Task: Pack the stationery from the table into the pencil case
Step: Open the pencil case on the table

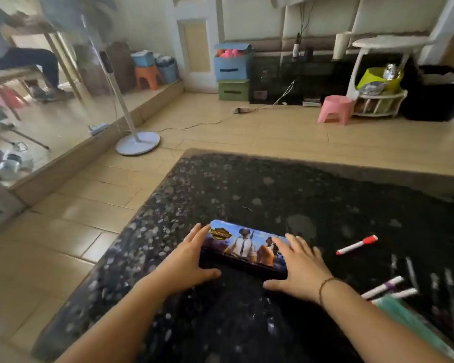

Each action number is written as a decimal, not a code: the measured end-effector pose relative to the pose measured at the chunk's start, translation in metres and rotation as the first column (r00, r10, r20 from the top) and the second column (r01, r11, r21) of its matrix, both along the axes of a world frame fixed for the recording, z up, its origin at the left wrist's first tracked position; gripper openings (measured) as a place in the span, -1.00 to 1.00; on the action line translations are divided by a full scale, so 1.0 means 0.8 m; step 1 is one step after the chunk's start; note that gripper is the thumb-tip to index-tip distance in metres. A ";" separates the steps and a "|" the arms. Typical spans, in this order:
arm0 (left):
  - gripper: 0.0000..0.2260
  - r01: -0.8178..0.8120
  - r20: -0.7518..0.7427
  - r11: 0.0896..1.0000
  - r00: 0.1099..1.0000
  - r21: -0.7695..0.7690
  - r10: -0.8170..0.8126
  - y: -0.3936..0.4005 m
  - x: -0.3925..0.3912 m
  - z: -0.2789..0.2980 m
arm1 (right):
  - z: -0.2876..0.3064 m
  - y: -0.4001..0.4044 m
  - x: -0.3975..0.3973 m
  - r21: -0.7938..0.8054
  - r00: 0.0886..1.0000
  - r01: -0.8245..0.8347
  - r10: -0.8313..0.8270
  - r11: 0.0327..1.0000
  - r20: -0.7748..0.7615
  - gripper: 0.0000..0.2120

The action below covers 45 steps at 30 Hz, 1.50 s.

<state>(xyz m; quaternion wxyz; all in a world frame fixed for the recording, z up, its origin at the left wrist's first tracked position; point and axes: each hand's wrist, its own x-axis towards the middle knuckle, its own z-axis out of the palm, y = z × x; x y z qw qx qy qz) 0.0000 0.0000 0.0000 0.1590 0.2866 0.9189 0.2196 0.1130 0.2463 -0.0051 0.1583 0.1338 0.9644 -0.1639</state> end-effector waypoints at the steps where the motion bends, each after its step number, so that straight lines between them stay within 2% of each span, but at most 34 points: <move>1: -0.06 -0.013 0.010 1.000 1.000 0.015 0.012 0.000 0.004 -0.008 | -0.005 -0.007 0.002 0.004 0.999 -0.003 0.003 1.000 -0.039 0.01; 4: -0.17 -0.119 0.045 0.984 0.993 0.136 0.114 -0.010 0.016 -0.021 | -0.012 -0.016 0.013 0.073 0.974 0.008 0.009 0.997 -0.227 -0.16; 5: -0.21 -0.159 0.080 0.969 0.986 0.189 0.146 -0.017 0.027 -0.023 | -0.013 -0.021 0.019 0.076 0.970 -0.011 0.029 0.997 -0.239 -0.18; 7: -0.25 -0.185 0.089 0.963 0.981 0.196 0.170 -0.036 0.056 -0.022 | -0.016 -0.031 0.039 0.085 0.974 -0.054 0.071 0.995 -0.217 -0.17; 10: -0.18 -0.128 -0.002 0.989 0.992 0.077 0.128 -0.060 0.087 -0.016 | -0.020 -0.047 0.067 0.075 0.977 -0.099 0.111 0.992 -0.182 -0.16; 12: -0.14 -0.108 -0.008 0.992 0.994 0.072 0.109 -0.065 0.090 -0.020 | -0.022 -0.051 0.075 0.045 0.980 -0.095 0.101 0.994 -0.173 -0.18; 15: -0.08 -0.144 0.021 0.984 0.990 0.109 0.142 -0.067 0.086 -0.026 | -0.020 -0.051 0.079 0.020 0.983 -0.086 0.088 0.996 -0.162 -0.19; 19: -0.02 -0.110 0.004 0.987 0.994 0.117 0.110 -0.060 0.072 -0.033 | -0.015 -0.047 0.078 0.017 0.985 -0.101 0.103 0.995 -0.136 -0.20; 22: 0.04 -0.132 0.043 0.968 0.991 0.215 0.126 -0.057 0.063 -0.042 | -0.008 -0.036 0.075 0.005 0.986 -0.117 0.116 0.993 -0.120 -0.24; 25: 0.10 -0.184 0.073 0.942 0.983 0.281 0.170 -0.055 0.057 -0.049 | 0.001 -0.024 0.068 0.063 0.976 -0.187 0.193 0.980 -0.106 -0.26; 28: 0.16 -0.189 0.048 0.941 0.982 0.281 0.183 -0.047 0.058 -0.050 | 0.001 -0.012 0.060 0.075 0.957 -0.235 0.244 0.969 -0.155 -0.25; 34: 0.17 -0.156 -0.049 0.947 0.983 0.282 0.177 -0.041 0.060 -0.059 | -0.024 -0.003 0.062 0.093 0.914 -0.267 0.283 0.959 -0.291 -0.24; 40: 0.16 -0.148 -0.074 0.949 0.982 0.278 0.175 -0.041 0.058 -0.063 | -0.031 -0.002 0.064 0.021 0.891 -0.272 0.260 0.962 -0.373 -0.29; 43: 0.17 -0.146 -0.065 0.950 0.983 0.275 0.170 -0.041 0.057 -0.062 | -0.037 -0.005 0.066 -0.055 0.912 -0.256 0.223 0.965 -0.344 -0.30; 45: 0.17 -0.145 -0.068 0.951 0.983 0.275 0.169 -0.041 0.058 -0.062 | -0.034 -0.006 0.063 -0.041 0.920 -0.248 0.222 0.968 -0.323 -0.30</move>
